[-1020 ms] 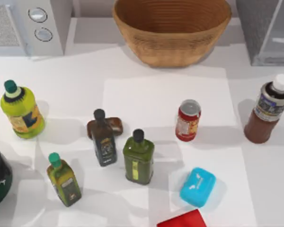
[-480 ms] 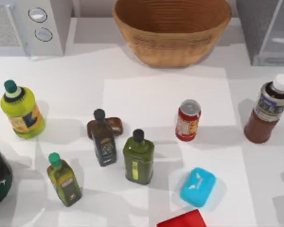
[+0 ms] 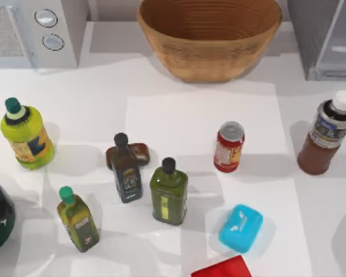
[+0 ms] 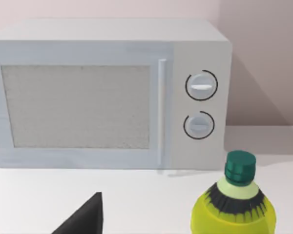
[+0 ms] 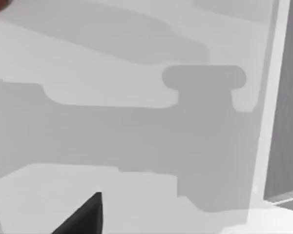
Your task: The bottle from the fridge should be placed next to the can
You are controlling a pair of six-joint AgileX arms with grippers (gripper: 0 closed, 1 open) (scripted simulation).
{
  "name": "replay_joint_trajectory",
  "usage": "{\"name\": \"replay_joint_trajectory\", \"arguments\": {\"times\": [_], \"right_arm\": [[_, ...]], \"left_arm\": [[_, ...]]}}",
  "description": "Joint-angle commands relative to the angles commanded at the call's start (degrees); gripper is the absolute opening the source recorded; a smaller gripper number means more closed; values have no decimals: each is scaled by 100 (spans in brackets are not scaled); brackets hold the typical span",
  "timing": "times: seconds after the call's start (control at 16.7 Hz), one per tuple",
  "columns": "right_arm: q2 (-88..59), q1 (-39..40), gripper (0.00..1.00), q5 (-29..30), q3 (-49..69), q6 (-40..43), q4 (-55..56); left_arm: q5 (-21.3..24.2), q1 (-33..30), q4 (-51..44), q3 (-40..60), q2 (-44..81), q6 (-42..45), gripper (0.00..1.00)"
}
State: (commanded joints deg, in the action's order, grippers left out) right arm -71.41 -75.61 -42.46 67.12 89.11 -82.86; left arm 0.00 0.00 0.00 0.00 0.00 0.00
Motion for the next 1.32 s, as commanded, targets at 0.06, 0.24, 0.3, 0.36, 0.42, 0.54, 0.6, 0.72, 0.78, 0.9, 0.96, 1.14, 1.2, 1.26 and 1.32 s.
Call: {"name": "replay_joint_trajectory", "arguments": {"times": [0.06,0.24,0.3,0.36,0.42,0.54,0.6,0.72,0.78,0.9,0.96,1.14,1.2,1.26,1.32], "right_arm": [[-593,-512,100,-207,162,546,-33],[-2030,-1770,100,-709,561,1829,-123],[-2389,-2073,100,-837,663,2137,-148],[-2688,-2320,100,-945,750,2386,-173],[-2927,-2517,100,-1033,823,2576,-198],[-3226,-2757,100,-1145,923,2802,-241],[-3290,-2807,100,-1170,946,2847,-254],[-3300,-2815,100,-1174,950,2854,-256],[-3300,-2815,100,-1174,950,2854,-256],[-3287,-2793,100,-1165,932,2847,-245],[-3287,-2788,100,-1165,931,2840,-239],[-3300,-2563,100,-1142,931,2477,84],[-3307,-2416,100,-1120,929,2237,287],[-3314,-2236,100,-1087,926,1940,533],[-3321,-2023,100,-1043,921,1588,826]], "left_arm": [[0,0,0,0,0,0,100],[0,0,0,0,0,0,100],[0,0,0,0,0,0,100],[0,0,0,0,0,0,100],[0,0,0,0,0,0,100],[0,0,0,0,0,0,100],[0,0,0,0,0,0,100],[0,0,0,0,0,0,100],[0,0,0,0,0,0,100],[0,0,0,0,0,0,100],[0,0,0,0,0,0,100],[0,0,0,0,0,0,100],[0,0,0,0,0,0,100],[0,0,0,0,0,0,100],[0,0,0,0,0,0,100]]}}
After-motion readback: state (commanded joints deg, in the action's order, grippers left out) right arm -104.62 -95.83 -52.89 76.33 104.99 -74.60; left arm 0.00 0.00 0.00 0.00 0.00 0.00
